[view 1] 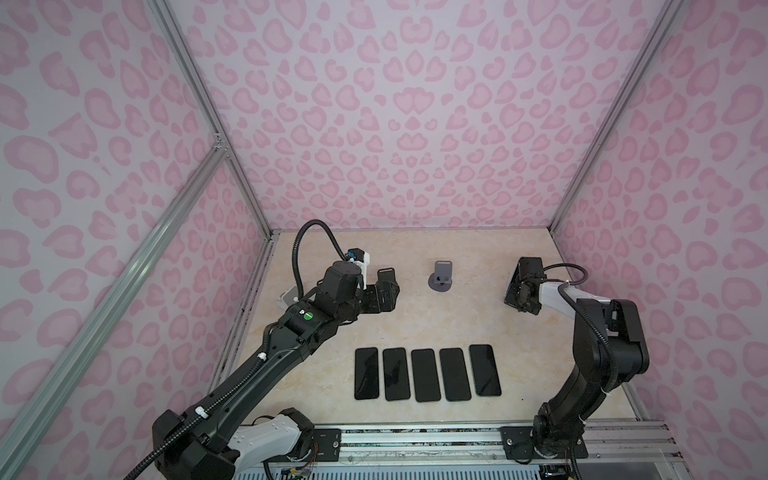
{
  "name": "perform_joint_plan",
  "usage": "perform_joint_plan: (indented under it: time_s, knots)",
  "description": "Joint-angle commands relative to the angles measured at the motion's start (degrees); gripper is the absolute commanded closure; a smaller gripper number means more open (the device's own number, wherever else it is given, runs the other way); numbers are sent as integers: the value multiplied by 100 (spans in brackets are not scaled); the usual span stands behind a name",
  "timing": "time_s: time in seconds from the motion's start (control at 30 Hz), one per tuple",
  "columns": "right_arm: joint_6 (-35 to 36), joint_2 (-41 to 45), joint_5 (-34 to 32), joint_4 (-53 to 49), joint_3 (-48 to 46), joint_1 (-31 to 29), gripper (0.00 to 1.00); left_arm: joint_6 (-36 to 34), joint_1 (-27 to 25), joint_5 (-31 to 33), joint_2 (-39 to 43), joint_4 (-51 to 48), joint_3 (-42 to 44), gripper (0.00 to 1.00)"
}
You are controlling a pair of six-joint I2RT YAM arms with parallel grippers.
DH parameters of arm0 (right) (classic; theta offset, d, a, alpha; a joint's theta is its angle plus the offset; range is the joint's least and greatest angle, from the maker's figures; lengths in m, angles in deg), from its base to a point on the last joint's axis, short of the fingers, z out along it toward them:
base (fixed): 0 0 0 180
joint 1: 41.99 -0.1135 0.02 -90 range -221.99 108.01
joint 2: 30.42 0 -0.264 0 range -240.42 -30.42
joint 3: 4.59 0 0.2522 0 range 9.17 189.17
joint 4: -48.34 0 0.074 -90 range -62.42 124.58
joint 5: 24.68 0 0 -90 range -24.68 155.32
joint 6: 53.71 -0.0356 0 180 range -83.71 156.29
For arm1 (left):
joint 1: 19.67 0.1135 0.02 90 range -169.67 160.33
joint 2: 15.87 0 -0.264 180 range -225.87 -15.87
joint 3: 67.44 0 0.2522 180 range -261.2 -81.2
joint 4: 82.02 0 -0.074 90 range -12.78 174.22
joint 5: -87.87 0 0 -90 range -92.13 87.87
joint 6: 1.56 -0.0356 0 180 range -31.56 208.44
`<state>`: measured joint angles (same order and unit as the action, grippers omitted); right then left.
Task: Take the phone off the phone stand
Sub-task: 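Close the right gripper on the top edge of the phone on the white stand, then lift the phone up off the white stand with the right gripper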
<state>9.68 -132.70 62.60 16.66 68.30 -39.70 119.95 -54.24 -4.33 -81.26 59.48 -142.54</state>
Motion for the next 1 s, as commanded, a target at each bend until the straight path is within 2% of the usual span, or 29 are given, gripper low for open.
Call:
perform_joint_plan:
  time_s: [0.0,0.7,0.83,0.93,0.97]
  knots:
    - [-59,29,-145,-68,-64,34,100,22,3,-53,-9,250,-5,2]
    - [16,300,-173,-55,-305,182,100,33,3,-78,-27,258,23,2]
    - [-36,751,-126,-64,-476,92,100,38,3,-90,-20,258,17,2]
    - [-73,1315,-390,-192,-553,-121,100,44,3,-122,-9,265,17,2]
    - [-62,1483,-500,-236,-552,-181,96,45,3,-144,-9,260,17,2]
